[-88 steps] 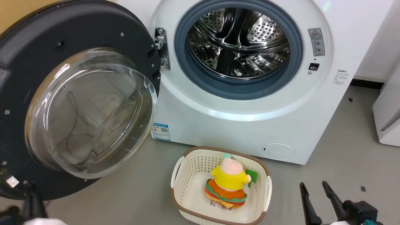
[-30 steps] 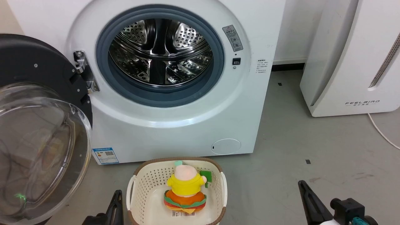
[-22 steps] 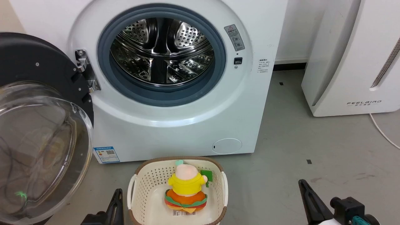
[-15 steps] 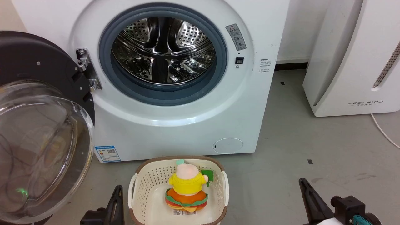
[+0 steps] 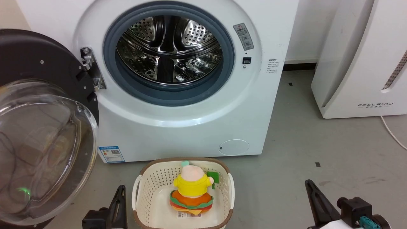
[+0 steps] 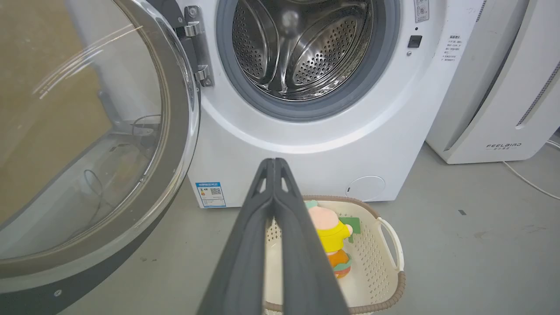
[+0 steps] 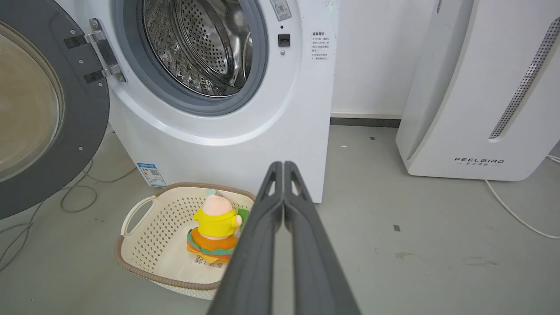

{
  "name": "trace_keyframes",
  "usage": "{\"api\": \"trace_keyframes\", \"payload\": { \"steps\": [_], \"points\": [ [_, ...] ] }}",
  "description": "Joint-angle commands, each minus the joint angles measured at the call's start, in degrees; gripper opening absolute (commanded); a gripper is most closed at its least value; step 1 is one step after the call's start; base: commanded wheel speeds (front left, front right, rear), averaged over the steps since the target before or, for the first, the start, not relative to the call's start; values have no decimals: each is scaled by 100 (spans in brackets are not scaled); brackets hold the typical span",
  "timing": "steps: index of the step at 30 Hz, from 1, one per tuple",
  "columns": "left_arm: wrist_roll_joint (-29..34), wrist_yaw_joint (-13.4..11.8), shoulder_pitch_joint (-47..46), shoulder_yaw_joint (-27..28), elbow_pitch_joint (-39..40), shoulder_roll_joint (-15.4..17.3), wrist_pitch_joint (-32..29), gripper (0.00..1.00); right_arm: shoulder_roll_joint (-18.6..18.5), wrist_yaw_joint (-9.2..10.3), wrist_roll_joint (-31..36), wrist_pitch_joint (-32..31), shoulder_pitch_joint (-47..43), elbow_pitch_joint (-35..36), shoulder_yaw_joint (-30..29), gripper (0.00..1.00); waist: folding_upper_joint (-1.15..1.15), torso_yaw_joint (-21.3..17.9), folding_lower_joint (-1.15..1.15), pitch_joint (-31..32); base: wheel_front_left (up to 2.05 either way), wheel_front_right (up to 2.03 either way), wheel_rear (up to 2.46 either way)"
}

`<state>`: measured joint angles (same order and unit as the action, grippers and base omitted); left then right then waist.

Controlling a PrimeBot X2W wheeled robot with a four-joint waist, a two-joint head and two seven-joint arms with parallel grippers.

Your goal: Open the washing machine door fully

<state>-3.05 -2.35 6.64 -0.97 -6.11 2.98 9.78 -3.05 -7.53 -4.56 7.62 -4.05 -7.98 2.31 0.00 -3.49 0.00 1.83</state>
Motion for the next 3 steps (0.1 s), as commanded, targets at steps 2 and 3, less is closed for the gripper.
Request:
{"api": "trace_keyframes", "payload": {
  "steps": [2,3],
  "points": [
    [55,22,-137,22,47,0,-39,0,7,2,37,-30,137,68,-16,0,0,9,0,-5,0,0,0],
    [58,25,-143,23,54,0,-50,0,7,2,43,-39,141,77,-19,0,0,14,0,-7,0,0,0]
  ]
}}
